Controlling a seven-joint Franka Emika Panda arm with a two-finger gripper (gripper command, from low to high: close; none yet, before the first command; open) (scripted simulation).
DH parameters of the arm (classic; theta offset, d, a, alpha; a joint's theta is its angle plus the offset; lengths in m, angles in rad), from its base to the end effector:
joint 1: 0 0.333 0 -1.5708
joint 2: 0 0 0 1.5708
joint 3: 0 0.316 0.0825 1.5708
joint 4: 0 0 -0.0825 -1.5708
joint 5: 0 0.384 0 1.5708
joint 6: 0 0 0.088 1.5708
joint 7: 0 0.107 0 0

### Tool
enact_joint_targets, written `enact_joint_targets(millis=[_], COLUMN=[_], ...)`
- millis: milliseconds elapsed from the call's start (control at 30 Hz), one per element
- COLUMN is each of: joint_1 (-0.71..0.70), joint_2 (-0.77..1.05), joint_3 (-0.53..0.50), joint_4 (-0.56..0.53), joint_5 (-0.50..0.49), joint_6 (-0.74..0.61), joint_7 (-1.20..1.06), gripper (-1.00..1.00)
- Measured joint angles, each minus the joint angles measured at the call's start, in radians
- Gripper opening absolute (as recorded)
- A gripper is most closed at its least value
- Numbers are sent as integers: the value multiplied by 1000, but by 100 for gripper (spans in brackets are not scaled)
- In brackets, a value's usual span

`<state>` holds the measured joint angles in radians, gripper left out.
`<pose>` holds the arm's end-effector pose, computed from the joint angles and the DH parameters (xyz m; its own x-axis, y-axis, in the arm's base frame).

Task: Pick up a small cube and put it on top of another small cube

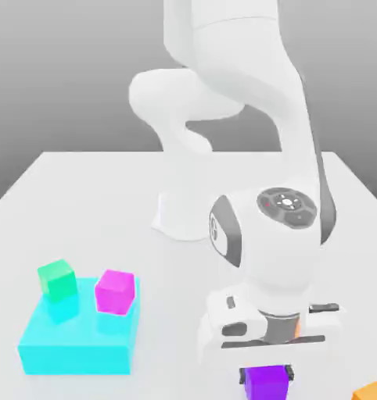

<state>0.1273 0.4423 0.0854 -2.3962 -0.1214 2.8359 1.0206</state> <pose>0.4778 0.1129 0.1351 0.7647 -0.6444 0.0005 -0.6444 -0.7647 -0.0008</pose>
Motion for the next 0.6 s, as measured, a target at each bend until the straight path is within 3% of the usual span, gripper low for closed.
enact_joint_targets(millis=[100, 267, 600], joint_1=[-1, -29, -367], joint_2=[-3, -162, -523], joint_3=[1, 26, -202], joint_4=[-1, -34, -202], joint_5=[1, 42, 32], joint_6=[-2, -127, -314], joint_7=[0, -32, -83], gripper=[-100, -100, -100])
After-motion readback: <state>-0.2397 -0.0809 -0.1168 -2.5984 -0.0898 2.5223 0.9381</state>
